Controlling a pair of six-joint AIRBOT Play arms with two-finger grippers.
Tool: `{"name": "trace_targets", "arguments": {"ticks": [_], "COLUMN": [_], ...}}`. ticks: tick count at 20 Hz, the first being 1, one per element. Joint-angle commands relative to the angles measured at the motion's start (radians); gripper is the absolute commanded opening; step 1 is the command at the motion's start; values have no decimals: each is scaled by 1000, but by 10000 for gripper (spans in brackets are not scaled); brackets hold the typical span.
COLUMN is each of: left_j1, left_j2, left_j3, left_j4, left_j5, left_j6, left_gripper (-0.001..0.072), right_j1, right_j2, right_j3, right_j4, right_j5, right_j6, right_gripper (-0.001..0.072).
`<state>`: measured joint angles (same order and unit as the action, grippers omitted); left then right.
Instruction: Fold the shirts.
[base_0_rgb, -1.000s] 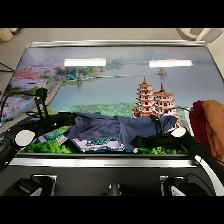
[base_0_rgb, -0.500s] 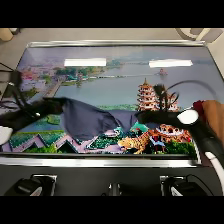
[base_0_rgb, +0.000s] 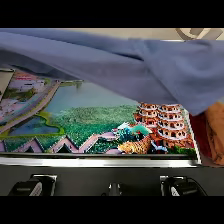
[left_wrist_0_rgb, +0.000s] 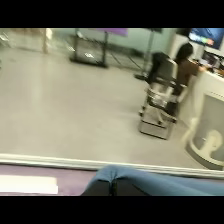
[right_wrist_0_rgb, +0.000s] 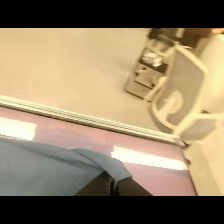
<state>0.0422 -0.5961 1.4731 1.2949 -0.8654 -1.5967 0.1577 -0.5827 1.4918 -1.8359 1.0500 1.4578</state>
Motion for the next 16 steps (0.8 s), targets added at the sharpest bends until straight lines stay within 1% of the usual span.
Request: {"name": "trace_targets", "arguments": {"ticks": [1, 3, 4, 5, 6, 7, 8, 9, 10, 12, 13, 16], "left_j1": [39, 39, 37, 37, 37, 37, 37, 31, 20, -8, -21, -59], "left_j2": [19, 19, 19, 19, 20, 19, 19, 19, 18, 12, 7, -18], "left_j3": [49, 2, -40, -103, -175, -265, -351, -438, -510, -603, -633, -684], "left_j4": [122, 146, 136, 109, 84, 51, 23, -1, -10, -13, -13, -13], "left_j5": [-121, -163, -170, -171, -169, -157, -130, -85, -35, 31, 44, 47], "left_j6": [3, 2, 0, 0, 1, 1, 3, 5, 5, 4, 4, 3], "left_gripper": [21, 22, 21, 22, 22, 22, 22, 21, 22, 22, 22, 23], "right_j1": [0, 0, 0, 1, 1, 1, 1, 1, 1, 1, 1, 1], "right_j2": [21, -28, -64, -108, -145, -181, -214, -250, -292, -391, -460, -648], "right_j3": [54, 54, 47, 15, -43, -135, -235, -351, -462, -593, -611, -597], "right_j4": [-131, -130, -130, -113, -76, -26, 11, 47, 64, 116, 146, 281], "right_j5": [207, 327, 394, 454, 481, 473, 434, 354, 231, -8, -112, -387], "right_j6": [35, -46, -64, -60, -62, -68, -67, -63, -38, 54, 94, 102], "right_gripper": [17, 18, 18, 18, 18, 20, 20, 20, 20, 20, 20, 20]}}
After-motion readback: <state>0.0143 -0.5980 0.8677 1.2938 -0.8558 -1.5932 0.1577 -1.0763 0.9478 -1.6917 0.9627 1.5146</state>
